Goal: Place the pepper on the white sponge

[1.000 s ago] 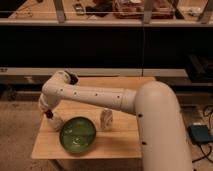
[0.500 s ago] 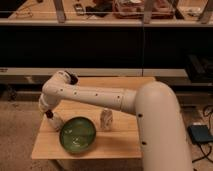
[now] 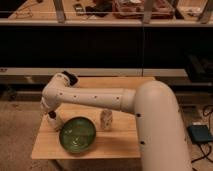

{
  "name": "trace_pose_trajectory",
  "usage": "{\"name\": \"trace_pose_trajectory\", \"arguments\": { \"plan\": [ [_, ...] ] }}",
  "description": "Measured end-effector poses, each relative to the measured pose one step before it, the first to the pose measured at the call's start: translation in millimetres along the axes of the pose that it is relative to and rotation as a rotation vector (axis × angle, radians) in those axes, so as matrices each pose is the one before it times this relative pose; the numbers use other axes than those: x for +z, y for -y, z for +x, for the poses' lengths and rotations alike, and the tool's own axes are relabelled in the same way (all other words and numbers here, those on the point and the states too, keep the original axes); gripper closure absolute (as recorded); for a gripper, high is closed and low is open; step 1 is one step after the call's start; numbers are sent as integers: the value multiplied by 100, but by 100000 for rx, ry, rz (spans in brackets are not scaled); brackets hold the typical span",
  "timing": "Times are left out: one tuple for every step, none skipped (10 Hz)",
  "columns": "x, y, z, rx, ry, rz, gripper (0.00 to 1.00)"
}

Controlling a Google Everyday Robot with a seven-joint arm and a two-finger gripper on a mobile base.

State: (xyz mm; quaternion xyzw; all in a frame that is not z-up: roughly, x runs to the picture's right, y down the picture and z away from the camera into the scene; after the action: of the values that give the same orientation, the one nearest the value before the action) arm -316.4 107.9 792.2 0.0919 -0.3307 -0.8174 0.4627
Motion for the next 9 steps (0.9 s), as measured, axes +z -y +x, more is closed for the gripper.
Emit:
{"name": "trace_pose_trajectory", "arguments": {
  "plan": [
    [443, 353, -396, -3166, 869, -592, 90],
    [198, 197, -213, -1828, 295, 209, 90],
    [186, 217, -231, -1661, 265, 412, 90],
    [457, 360, -428, -1453, 933, 484, 90],
    [448, 165, -340, -359, 790, 230, 90],
    [611, -182, -550, 388, 1147, 61, 90],
    [646, -510, -636, 1430, 1404, -579, 90],
    [389, -293, -295, 944, 716, -509, 90],
    [404, -244, -278, 890, 613, -411, 90]
  ]
}}
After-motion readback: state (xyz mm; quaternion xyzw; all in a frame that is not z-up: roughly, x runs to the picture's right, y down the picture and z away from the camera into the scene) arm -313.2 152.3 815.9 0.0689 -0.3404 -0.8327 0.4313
